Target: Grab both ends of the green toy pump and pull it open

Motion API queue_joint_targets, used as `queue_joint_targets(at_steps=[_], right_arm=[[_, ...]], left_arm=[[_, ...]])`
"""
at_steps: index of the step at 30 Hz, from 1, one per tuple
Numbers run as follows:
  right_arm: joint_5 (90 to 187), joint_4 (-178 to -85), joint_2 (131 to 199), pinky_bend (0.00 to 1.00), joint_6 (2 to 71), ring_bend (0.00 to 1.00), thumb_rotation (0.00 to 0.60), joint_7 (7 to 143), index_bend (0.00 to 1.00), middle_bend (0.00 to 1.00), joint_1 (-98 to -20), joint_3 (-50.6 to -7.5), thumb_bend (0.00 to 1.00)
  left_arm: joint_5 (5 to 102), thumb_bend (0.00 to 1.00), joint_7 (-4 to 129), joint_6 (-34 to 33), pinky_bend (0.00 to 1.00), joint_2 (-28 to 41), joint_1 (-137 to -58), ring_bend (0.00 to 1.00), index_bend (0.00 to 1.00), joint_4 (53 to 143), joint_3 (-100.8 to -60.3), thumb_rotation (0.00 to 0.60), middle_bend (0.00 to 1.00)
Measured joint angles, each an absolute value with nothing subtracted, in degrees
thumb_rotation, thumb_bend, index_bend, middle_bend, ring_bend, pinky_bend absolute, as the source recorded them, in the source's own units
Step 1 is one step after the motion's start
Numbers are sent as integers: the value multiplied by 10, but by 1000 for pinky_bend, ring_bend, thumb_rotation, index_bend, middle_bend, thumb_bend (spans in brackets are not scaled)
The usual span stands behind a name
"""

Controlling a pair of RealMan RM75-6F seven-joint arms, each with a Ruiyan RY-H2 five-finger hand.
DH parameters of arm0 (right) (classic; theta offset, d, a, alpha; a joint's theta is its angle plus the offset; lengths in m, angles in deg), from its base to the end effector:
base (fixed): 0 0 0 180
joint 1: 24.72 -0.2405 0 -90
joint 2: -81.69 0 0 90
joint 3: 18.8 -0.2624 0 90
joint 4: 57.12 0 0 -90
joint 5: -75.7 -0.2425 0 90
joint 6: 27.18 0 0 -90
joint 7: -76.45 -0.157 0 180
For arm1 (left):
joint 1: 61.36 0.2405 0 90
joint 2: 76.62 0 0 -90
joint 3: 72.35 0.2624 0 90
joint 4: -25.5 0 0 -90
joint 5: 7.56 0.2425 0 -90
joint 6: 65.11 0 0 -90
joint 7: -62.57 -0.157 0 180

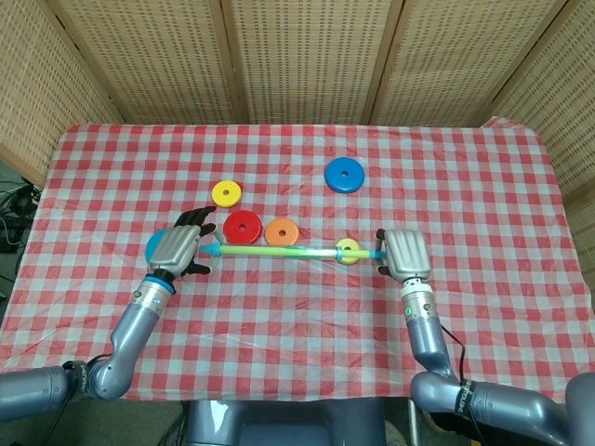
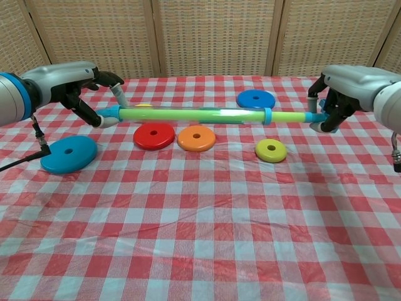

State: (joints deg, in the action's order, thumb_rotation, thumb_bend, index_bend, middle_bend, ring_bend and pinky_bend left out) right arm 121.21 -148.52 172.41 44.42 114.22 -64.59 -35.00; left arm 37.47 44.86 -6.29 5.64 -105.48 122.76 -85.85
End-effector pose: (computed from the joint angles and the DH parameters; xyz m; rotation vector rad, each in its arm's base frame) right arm -0.1555 -0.3699 -0.0172 1.4865 -0.9782 0.8158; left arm -0.1352 0.3682 -0.0160 -1.6251 -1.2859 -0.9824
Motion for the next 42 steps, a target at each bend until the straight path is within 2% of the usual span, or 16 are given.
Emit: queue_joint_targets(at_steps=[11, 22, 42], right_arm=[[1214, -1474, 1706, 920, 442, 1000, 600, 1117, 756, 1000, -634, -353, 587], [1210, -1433, 1686, 919, 426, 1000, 600, 1076, 757, 1000, -613, -351, 587], [1207, -1402, 1679, 919, 420, 1000, 600, 1044, 758, 1000, -594, -359, 587]], left_arm=[[378, 441, 463, -64, 0, 36, -1035, 0, 452, 1229, -844, 600, 0], [396, 441, 516, -82, 0, 15, -995, 0, 453, 1164, -819, 600, 0], [426, 441, 565, -110, 0, 19, -959, 0, 452, 1085, -809, 600, 0]])
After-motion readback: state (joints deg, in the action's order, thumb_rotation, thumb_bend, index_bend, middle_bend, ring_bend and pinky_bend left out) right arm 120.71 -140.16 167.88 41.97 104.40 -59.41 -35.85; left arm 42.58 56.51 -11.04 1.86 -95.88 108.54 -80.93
